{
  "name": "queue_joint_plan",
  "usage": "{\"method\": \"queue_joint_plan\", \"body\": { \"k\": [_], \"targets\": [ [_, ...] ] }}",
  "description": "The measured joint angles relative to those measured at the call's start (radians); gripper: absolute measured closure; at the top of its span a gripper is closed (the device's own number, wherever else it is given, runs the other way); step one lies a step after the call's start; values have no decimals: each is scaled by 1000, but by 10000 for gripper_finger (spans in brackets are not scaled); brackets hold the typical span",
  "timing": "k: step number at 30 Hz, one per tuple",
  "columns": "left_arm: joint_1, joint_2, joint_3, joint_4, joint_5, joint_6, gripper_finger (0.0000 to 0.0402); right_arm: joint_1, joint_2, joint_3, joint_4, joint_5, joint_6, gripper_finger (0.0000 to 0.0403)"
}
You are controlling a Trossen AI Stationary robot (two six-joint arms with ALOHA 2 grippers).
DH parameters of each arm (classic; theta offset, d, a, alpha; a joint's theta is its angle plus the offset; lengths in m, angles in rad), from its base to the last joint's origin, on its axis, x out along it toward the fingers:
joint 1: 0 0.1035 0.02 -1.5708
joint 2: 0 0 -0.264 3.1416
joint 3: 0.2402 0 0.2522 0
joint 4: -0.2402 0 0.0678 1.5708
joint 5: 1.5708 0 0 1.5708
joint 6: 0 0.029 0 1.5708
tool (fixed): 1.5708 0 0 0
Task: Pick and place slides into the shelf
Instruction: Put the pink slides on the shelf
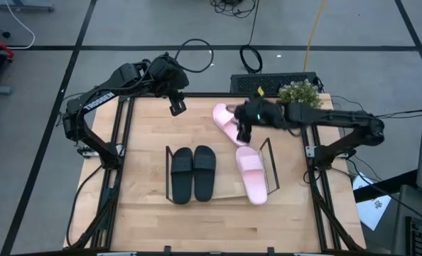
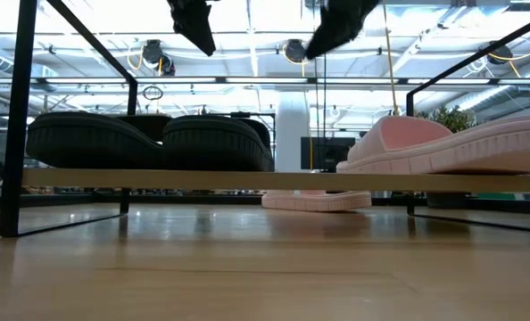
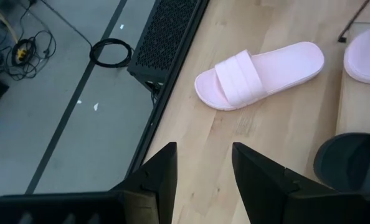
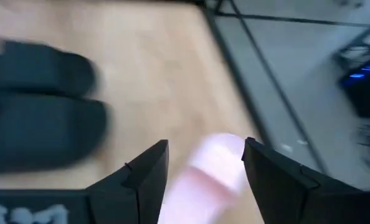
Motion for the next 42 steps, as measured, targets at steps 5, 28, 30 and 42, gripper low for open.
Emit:
{"method": "queue_joint_plan", "body": {
  "k": [5, 28, 30, 42],
  "targets": [
    [1, 0, 0, 1, -17, -60, 252, -181, 29, 0, -51, -1, -266, 206],
    [-124, 104, 2, 301, -4, -260, 252, -373, 109, -2, -141, -294, -610, 206],
    [-108, 136, 1, 302, 26, -272, 252, -373, 100, -1, -124, -290, -599, 207],
    [176, 339, 1, 468, 621, -494, 252, -373, -52, -1, -77, -184, -489, 206]
  ]
}}
